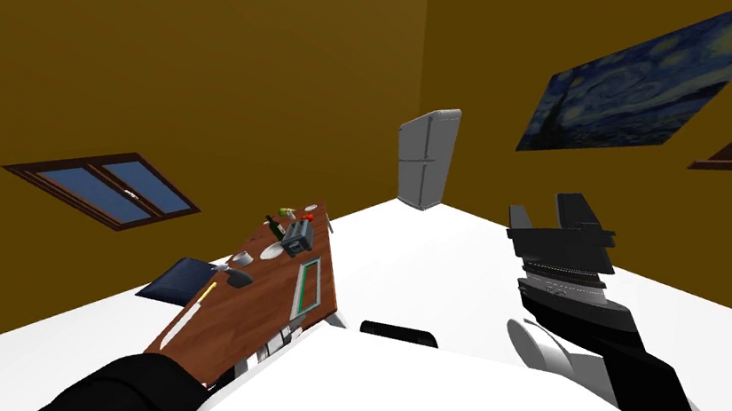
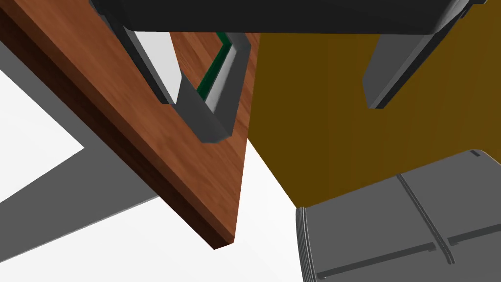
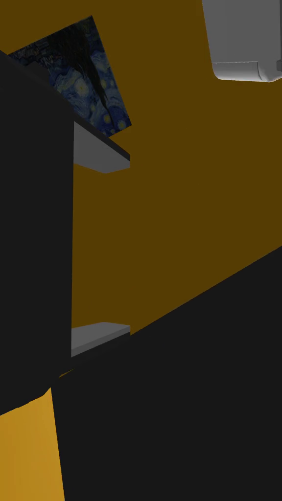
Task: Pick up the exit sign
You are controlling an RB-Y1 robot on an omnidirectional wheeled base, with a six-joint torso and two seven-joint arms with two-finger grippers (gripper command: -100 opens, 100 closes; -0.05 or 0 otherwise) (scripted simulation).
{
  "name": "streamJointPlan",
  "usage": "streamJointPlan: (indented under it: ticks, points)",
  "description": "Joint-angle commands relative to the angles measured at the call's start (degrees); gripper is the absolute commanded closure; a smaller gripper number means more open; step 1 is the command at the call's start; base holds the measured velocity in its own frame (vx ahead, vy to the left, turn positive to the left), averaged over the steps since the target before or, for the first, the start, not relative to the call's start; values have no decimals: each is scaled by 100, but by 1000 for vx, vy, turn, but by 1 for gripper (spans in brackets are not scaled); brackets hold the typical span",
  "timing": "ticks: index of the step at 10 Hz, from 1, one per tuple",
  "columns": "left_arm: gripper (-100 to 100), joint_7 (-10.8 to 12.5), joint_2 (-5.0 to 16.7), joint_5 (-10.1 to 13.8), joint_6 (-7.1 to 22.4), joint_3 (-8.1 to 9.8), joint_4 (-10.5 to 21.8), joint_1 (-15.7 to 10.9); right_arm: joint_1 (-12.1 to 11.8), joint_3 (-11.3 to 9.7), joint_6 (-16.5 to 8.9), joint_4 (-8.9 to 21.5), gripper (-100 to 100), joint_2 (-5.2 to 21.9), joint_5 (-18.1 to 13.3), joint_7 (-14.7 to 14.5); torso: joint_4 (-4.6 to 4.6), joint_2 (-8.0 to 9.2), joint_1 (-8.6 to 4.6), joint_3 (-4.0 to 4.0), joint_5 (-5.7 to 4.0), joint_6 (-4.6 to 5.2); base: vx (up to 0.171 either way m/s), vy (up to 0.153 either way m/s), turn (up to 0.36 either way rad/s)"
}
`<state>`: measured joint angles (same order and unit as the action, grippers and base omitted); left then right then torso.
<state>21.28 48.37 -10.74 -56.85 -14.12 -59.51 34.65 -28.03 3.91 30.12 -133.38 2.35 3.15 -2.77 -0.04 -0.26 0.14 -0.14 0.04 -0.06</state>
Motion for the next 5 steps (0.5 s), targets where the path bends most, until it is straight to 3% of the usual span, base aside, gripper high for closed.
streamJointPlan:
  ticks: [1,2,4,5]
  points:
    - [-100,-1,23,-12,-76,-12,188,6,0,0,0,0,0,0,0,0,0,0,0,0,0,0,18,17,3]
    - [-100,74,174,-103,-81,-108,427,49,0,0,0,0,0,0,0,0,1,5,-4,3,-1,-2,38,24,-225]
    - [-100,74,174,-103,-81,-108,497,49,0,0,0,0,0,0,0,0,0,-2,1,-1,0,-1,33,23,-48]
    - [-100,146,315,-194,-75,-206,769,91,0,0,0,0,0,0,0,0,1,3,-5,1,-1,-3,44,15,-198]
